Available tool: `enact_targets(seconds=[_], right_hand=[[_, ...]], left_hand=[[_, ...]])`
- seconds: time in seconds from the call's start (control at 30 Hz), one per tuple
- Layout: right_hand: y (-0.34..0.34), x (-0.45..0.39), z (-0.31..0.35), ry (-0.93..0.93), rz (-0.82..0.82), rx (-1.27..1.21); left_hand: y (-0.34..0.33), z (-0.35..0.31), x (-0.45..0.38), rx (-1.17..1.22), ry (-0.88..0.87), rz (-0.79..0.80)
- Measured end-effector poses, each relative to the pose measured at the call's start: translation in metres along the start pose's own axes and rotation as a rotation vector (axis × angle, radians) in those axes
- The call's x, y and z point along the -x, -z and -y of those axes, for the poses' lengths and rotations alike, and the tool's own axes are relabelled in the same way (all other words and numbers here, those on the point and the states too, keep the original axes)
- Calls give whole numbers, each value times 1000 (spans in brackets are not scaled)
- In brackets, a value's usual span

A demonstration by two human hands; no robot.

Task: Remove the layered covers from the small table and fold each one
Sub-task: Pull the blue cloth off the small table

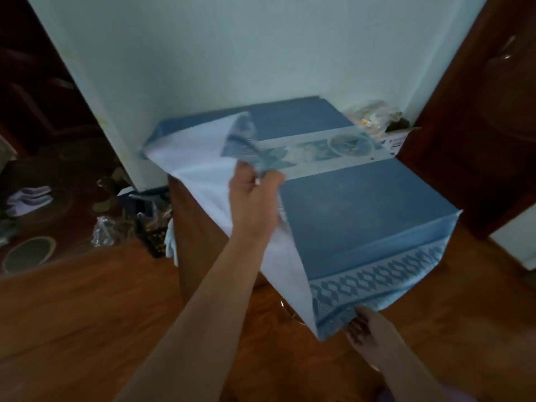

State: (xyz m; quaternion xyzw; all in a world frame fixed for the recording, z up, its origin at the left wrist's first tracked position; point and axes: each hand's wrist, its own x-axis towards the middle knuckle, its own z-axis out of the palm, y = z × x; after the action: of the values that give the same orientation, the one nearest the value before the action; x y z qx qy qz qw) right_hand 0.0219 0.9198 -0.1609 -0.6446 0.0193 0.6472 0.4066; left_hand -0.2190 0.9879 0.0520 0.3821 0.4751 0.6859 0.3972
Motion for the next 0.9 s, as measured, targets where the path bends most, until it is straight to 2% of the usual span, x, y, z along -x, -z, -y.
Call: enact_targets(seconds=[0.13,0.2,0.27,0.33,0.4,0.47,0.57,0.63,0.8,0.9], right_hand=[[23,-20,18,-121,178,-22],[40,-42,23,-192,283,-1],[60,-67,25,-260,319,105],[80,-87,33,-319,349,238],[97,-96,56,-363,379,321],[109,-111,89,-341,325,368],[117,-144,141,-178,159,356],[113,-167,170,-115,113,291],[96,-219,216,-94,159,189],[96,-245,225,-55,96,314]], left_hand=[[-97,46,18,-372,12,595],[-115,108,21,-683,107,795],[-113,173,32,-1075,253,997],[-101,223,52,-1328,402,1074],[-87,247,75,-1456,400,1013],[-76,254,98,-1549,336,929],[-65,254,125,-1555,337,663],[-62,251,138,-1598,319,550],[-72,249,145,-1634,335,513],[-80,256,144,-1676,283,485]])
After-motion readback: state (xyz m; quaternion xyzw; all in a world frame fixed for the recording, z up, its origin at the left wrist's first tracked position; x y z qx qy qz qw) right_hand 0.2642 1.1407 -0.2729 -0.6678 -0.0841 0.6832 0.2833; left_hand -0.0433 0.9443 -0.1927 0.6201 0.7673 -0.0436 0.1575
